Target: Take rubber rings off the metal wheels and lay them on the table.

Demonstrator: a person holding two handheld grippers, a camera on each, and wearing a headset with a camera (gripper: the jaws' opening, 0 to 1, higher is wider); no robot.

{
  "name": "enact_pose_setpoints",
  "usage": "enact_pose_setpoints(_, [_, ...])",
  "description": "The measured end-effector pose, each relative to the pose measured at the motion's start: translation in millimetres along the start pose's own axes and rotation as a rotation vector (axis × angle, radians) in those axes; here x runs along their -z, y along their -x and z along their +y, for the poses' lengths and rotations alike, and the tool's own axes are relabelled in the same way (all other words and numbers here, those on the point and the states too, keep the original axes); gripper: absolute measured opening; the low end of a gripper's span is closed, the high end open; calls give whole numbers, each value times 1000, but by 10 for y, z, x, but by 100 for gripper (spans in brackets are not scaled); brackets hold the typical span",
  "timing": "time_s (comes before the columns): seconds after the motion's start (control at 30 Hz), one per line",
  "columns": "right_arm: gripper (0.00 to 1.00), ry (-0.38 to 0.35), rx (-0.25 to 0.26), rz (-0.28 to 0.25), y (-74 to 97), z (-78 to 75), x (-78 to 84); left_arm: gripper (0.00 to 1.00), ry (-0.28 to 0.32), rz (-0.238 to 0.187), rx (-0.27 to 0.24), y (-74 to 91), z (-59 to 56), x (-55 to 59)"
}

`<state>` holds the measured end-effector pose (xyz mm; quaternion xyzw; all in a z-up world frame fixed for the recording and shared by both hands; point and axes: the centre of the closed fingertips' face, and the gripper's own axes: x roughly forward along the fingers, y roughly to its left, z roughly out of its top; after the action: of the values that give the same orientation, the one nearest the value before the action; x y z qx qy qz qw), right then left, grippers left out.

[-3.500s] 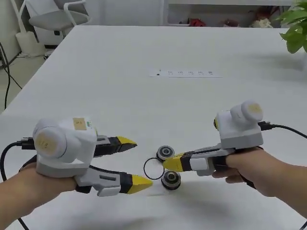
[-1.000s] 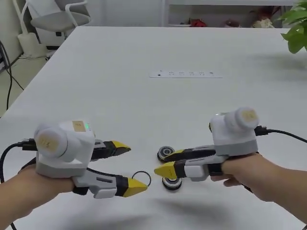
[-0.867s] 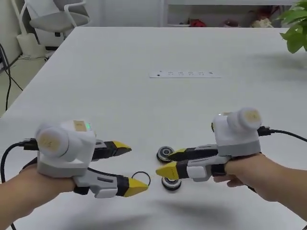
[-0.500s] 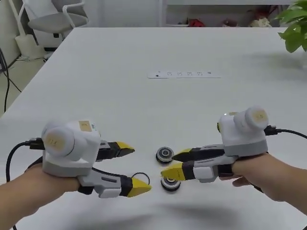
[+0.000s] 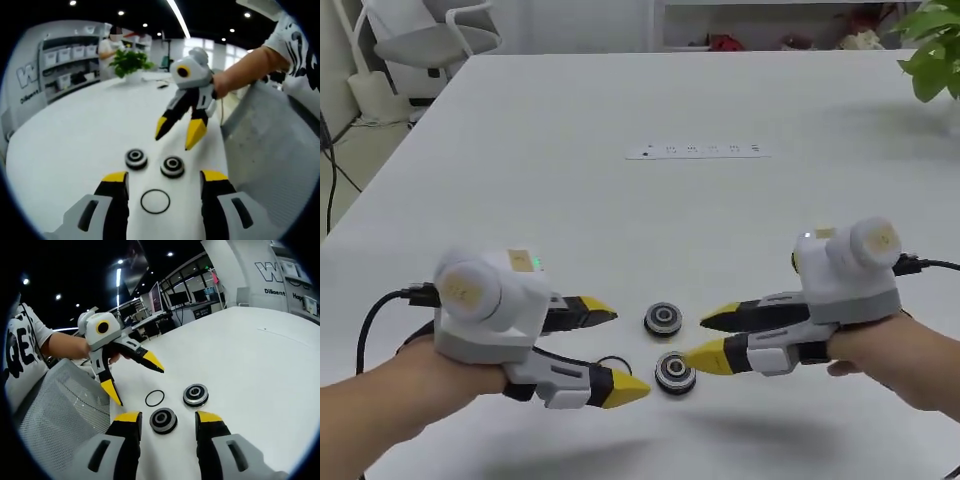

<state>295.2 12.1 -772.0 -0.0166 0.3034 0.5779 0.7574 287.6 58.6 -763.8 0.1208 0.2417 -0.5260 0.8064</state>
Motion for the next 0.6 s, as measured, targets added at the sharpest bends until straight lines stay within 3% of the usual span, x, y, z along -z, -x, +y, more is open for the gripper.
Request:
enact_pose_setpoints(0.27, [38, 64, -9, 54, 0, -22, 132, 55, -1, 12, 23, -102, -16, -2])
enact_pose_setpoints(0.6, [31, 97, -20, 81, -44, -41, 220, 49, -10, 32, 58, -220, -79, -4])
